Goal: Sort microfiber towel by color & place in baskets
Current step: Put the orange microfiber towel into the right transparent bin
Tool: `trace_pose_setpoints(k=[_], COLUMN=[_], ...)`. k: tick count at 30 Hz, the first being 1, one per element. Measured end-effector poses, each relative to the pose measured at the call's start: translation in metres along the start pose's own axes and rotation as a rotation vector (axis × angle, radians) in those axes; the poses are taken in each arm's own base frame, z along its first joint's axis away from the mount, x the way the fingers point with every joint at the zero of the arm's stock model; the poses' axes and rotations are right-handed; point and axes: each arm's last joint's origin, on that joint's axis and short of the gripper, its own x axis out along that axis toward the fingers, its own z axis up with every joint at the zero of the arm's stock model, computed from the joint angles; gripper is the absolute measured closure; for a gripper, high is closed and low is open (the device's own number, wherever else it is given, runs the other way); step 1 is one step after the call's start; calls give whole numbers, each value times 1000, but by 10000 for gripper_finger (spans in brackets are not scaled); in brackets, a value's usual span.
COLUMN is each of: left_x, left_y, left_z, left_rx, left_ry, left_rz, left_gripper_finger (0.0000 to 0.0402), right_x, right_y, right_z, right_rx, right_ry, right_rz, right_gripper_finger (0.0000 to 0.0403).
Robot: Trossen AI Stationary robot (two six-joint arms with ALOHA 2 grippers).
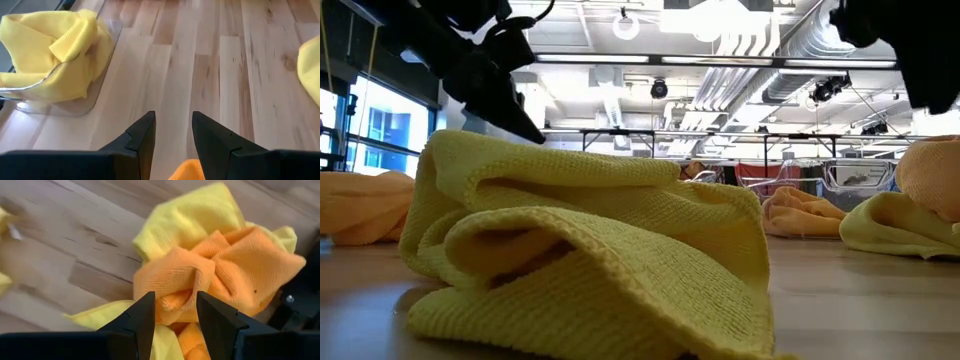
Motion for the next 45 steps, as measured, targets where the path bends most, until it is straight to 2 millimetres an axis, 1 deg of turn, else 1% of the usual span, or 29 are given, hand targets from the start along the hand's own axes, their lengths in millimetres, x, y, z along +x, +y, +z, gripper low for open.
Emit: trace_pose_setpoints(k=[4, 11, 15, 19, 21, 23, 27, 28, 29, 32, 37, 41, 45], left_x=[0, 0, -1, -1, -1, -1, -1, -1, -1, -1, -1, -1, -1], left_y=[0, 0, 0, 1, 1, 1, 1, 1, 0, 0, 0, 0, 0], left_z=[0, 2, 5, 6, 6, 6, 6, 6, 6, 6, 6, 6, 6], left_rx=[0, 21, 19, 18, 19, 19, 19, 19, 19, 19, 19, 11, 11], left_ry=[-2, -21, -31, -37, -37, -37, -37, -37, -37, -36, -36, -36, -36], left_rz=[0, 2, 3, 4, 4, 4, 4, 4, 3, 3, 3, 3, 4], left_gripper_finger=[287, 287, 287, 287, 287, 287, 287, 287, 287, 287, 287, 287, 287], right_x=[14, 39, 47, 48, 49, 49, 48, 48, 46, 39, 13, -13, -37], right_y=[9, 23, 30, 32, 33, 35, 37, 36, 36, 33, 18, -2, -28], right_z=[-3, -8, -9, -9, -9, -9, -12, -13, -14, -16, -15, -9, 4], right_rx=[1, -98, -145, -144, -142, -145, -159, -158, -152, -130, -102, -69, -32], right_ry=[15, 41, 57, 43, 21, 1, -24, -38, -56, -98, -190, -318, -469], right_rz=[-64, -159, -150, -141, -128, -106, -89, -89, -84, -58, 41, 120, 169], right_gripper_finger=[264, 265, 265, 272, 286, 310, 379, 390, 395, 387, 400, 401, 401])
